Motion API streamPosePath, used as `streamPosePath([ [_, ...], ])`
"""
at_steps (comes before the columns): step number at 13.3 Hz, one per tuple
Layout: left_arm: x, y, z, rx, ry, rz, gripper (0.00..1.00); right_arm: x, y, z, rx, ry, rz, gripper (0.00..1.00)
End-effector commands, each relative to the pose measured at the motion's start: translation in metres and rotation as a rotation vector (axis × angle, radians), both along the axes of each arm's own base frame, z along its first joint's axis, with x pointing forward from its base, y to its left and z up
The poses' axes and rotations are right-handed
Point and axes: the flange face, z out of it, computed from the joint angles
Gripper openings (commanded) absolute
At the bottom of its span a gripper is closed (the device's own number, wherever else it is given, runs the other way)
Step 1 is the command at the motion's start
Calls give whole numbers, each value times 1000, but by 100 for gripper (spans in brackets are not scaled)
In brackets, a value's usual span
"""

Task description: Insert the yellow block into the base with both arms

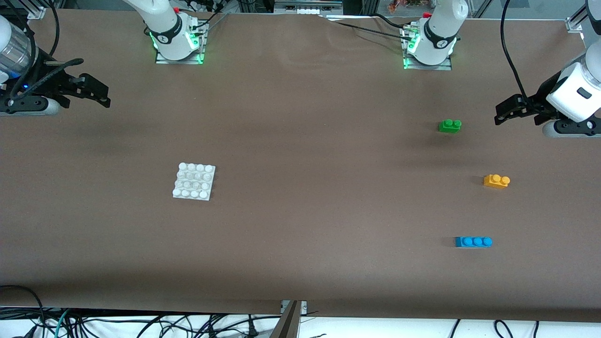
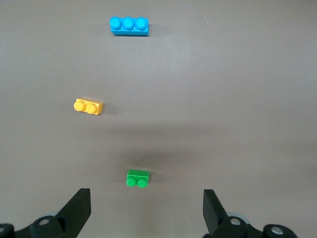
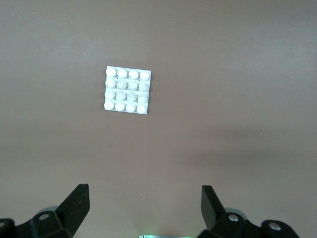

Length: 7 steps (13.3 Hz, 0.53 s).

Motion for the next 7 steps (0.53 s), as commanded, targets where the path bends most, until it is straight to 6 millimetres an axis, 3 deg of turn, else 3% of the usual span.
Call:
streamPosePath([
  [1,2,0,7,3,6,-2,100,3,-2,3,7,-4,-13,100],
  [7,2,2,7,4,7,1,100,4,1,5,7,-10,-10,99],
])
